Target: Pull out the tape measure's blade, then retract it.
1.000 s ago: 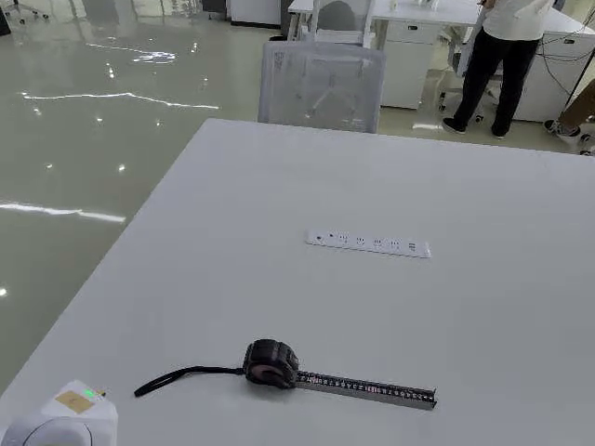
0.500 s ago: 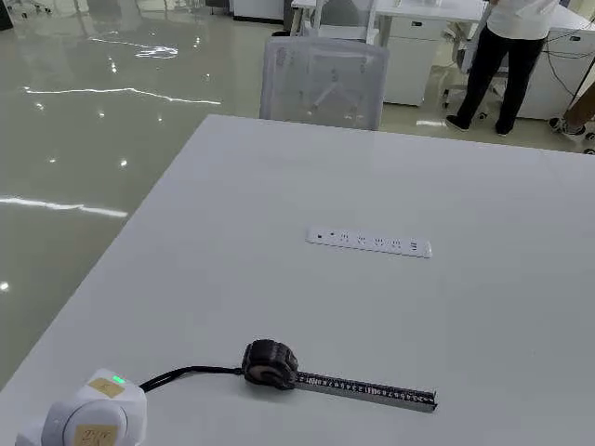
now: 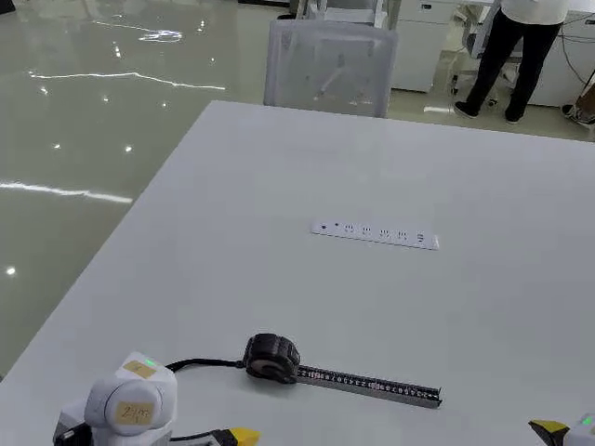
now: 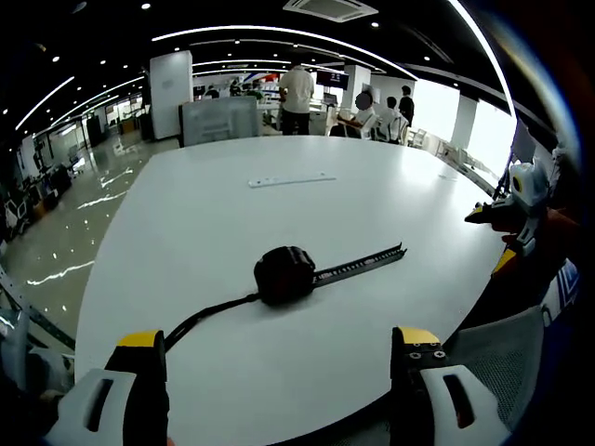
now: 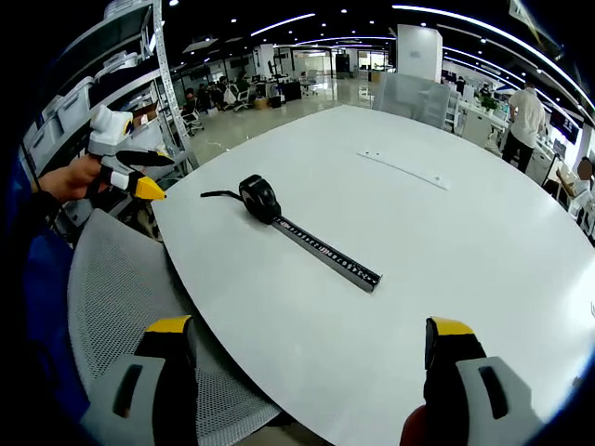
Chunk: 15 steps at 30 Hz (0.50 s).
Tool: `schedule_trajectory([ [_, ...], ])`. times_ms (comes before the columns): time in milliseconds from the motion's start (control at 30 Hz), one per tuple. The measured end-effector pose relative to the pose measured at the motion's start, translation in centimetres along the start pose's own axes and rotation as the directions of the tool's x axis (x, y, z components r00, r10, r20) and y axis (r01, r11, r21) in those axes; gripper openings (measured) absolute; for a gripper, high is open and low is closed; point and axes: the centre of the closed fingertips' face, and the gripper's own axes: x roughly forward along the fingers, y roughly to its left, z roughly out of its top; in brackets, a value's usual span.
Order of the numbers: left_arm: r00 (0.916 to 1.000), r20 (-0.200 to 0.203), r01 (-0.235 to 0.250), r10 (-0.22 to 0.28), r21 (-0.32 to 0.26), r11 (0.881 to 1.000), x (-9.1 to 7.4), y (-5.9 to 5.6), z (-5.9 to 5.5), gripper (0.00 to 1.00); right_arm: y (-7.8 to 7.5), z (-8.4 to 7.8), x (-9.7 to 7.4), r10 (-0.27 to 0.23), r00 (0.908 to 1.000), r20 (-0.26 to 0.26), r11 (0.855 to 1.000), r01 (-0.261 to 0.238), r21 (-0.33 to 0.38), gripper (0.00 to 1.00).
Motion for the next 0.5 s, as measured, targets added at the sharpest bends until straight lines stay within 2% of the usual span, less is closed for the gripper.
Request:
schedule_trajectory([
  [133,0.9999,-0.012,-0.009,0.009,-0.023,1.000,0.6,0.2,0.2,0.95,-0.3,0.0,0.9,0.011,0.9998,-0.014,1.000,-0.012,-0.020,0.99],
  [333,0.9994,0.001,-0.034,0.034,-0.056,0.998,1.5,0.6,0.4,0.95,-0.9,-0.1,2.5,0.032,0.9991,-0.030,0.998,-0.033,-0.044,0.98],
  [500,0.9992,-0.013,-0.037,0.037,-0.045,0.998,2.3,0.5,0.2,0.95,-1.4,-0.3,3.4,0.043,0.9981,-0.045,0.997,-0.045,-0.055,0.97],
])
